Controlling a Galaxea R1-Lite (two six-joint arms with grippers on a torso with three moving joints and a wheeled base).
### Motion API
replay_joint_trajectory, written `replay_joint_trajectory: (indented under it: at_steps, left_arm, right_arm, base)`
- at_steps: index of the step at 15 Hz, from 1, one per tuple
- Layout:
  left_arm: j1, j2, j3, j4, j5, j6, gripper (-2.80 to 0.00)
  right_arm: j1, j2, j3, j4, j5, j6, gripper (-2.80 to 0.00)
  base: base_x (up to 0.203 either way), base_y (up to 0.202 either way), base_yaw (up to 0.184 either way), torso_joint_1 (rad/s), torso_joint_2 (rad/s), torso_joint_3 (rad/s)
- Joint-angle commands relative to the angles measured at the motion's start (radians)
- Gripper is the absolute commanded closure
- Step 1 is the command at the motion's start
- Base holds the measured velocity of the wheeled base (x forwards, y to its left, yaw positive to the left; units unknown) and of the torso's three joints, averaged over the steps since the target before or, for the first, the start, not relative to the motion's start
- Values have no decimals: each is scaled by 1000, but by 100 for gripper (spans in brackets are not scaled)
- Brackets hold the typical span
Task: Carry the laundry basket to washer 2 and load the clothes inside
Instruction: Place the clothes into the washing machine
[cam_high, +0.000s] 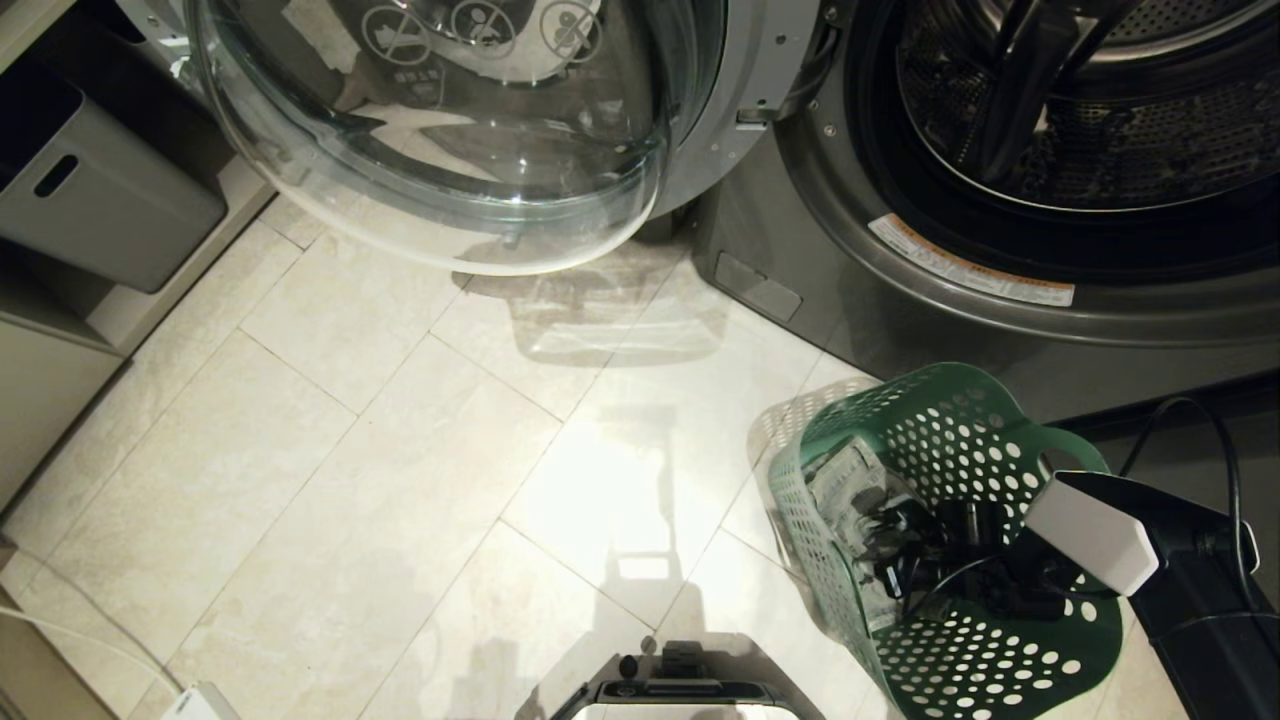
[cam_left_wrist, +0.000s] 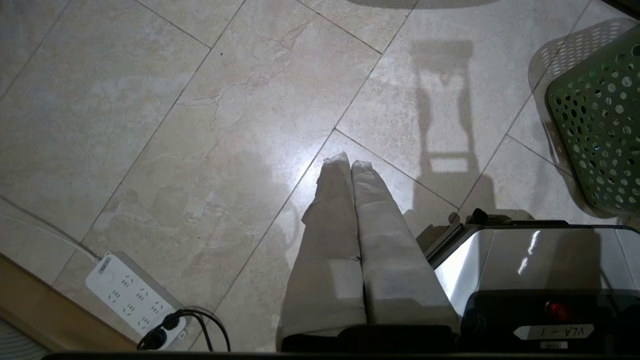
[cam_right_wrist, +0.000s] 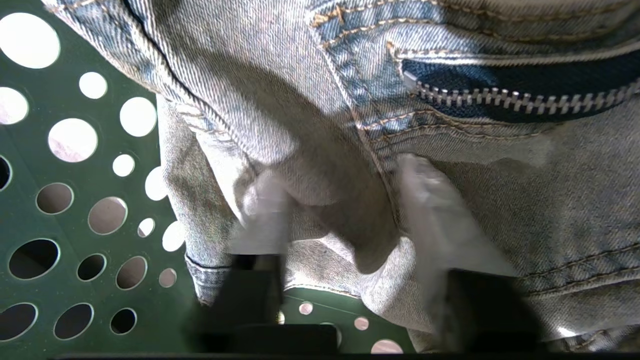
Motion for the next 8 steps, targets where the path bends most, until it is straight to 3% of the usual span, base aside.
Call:
replay_joint_trajectory:
  at_steps: [1, 8]
  left_arm:
    - [0, 1, 0, 1, -1, 0, 0]
    - [0, 1, 0, 0, 1, 0, 0]
  right_arm:
    - [1, 0, 3, -4, 3, 5, 0]
    - [3, -106, 78, 53, 3, 20, 0]
  base:
    - [0, 0, 0, 0, 0, 0]
    - [0, 0, 0, 0, 0, 0]
